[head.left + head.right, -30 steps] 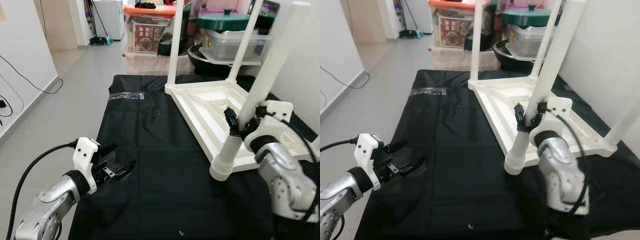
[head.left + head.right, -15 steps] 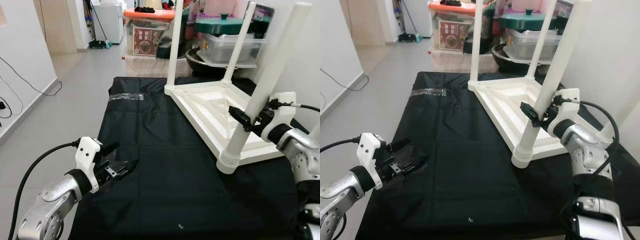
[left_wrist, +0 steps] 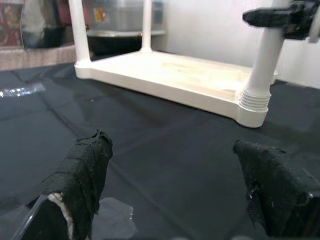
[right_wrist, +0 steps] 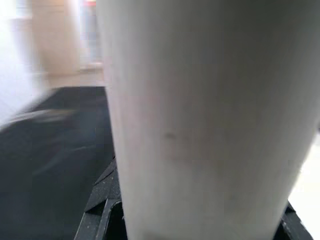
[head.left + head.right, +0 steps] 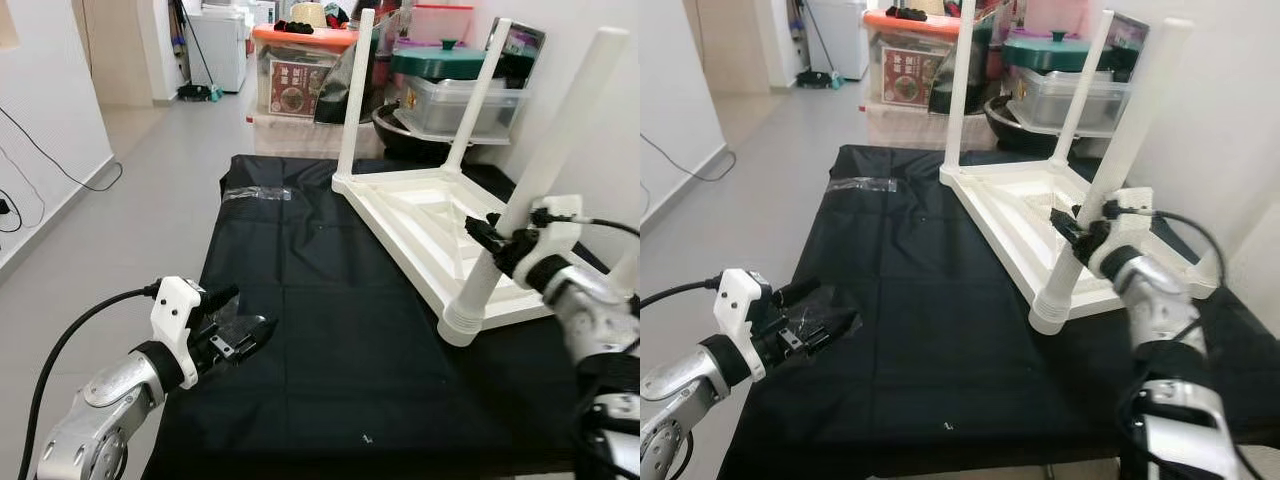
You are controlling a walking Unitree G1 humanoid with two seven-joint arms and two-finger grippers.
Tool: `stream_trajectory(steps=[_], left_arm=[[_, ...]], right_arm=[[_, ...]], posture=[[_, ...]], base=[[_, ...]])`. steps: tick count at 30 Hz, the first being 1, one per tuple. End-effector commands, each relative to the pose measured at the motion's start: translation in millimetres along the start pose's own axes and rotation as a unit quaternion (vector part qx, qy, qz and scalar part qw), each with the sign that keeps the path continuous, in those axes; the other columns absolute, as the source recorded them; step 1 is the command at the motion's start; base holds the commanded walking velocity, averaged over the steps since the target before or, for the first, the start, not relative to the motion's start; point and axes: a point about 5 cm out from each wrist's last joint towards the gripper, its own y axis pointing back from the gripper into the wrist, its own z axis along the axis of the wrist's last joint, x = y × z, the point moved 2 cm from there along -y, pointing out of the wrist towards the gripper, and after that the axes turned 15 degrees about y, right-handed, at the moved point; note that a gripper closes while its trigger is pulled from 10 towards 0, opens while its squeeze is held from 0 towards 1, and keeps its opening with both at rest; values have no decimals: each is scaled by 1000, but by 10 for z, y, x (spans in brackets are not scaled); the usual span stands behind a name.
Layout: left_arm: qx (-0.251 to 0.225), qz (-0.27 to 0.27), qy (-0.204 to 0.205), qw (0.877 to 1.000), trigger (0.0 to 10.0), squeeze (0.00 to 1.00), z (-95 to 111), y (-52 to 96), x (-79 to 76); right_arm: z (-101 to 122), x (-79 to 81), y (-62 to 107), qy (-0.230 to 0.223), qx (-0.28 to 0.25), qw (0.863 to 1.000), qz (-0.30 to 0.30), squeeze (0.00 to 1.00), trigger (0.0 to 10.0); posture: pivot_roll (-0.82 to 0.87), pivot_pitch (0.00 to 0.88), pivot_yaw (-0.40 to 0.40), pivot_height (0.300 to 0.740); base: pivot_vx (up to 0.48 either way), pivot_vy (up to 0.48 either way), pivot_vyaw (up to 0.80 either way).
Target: Building children table
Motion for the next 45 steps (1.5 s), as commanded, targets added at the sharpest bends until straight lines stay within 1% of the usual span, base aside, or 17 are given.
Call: stream_trajectory(steps=[1,3,6,7,8,11,16,17,23,24,29,30,35,38,39,40,45], left_arm=[[6,-2,-5,1000,10000,8,-20,3,-8],[5,-2,-5,1000,10000,0,-22,-6,-10],[5,-2,-5,1000,10000,0,-27,-21,-15],[4,-2,-4,1000,10000,0,-26,-29,-22],[4,-2,-4,1000,10000,0,-26,-29,-22],[4,-3,-3,1000,10000,0,-36,-38,-31],[5,-1,-4,1000,10000,0,-40,-32,-17],[3,4,-5,1000,10000,0,-45,-21,-6],[4,3,-1,1000,10000,0,-75,-20,-39],[4,3,-1,1000,10000,0,-74,-21,-38],[5,1,-2,1000,10000,0,-63,-28,-30],[6,0,-3,1000,10000,0,-60,-31,-29],[6,-2,-3,1000,10000,0,-54,-33,-27],[7,-4,-4,1000,10000,0,-50,-35,-30],[7,-4,-4,1000,10000,0,-50,-35,-30],[7,-7,-4,1000,10000,0,-49,-41,-33],[7,-11,-5,1000,10000,0,-44,-53,-36]], right_arm=[[-501,-352,210,4,142,974,-178,0,0],[-574,-270,339,-7,167,953,-254,0,0],[-549,-6,436,-23,163,945,-282,0,0],[-530,185,447,-30,160,947,-276,0,0],[-530,185,447,-30,160,947,-276,0,0],[-543,710,421,-47,177,956,-227,0,0],[-528,867,391,-43,180,965,-188,0,0],[-454,915,389,-33,179,970,-163,0,10000],[-287,866,431,-34,150,978,-142,0,10000],[-240,858,434,-38,136,981,-135,1000,10000],[-38,763,416,-31,94,987,-125,1000,10000],[76,709,397,-29,67,991,-115,0,10000],[337,592,375,-39,-5,995,-86,0,10000],[660,582,449,-42,-101,993,34,0,10000],[660,582,449,-42,-101,993,34,0,10000],[703,601,504,5,-126,985,116,0,10000],[618,650,526,53,-125,971,196,0,10000]], posture=[[43,0,-89,740],[41,0,-93,740],[43,0,-94,740],[42,0,-92,740],[42,0,-92,740],[42,0,-104,740],[43,0,-105,740],[37,0,-113,740],[36,0,-111,740],[32,0,-106,740],[27,0,-97,740],[27,0,-97,740],[21,0,-91,740],[17,0,-86,740],[17,0,-86,740],[11,0,-81,740],[11,0,-80,740]], base=[[0,0,0],[0,0,0],[0,0,0],[0,0,0],[0,0,0],[0,0,0],[0,0,0],[0,0,0],[0,0,0],[0,0,0],[0,0,0],[0,0,0],[0,0,0],[0,0,0],[0,0,0],[0,0,0],[0,0,0]])
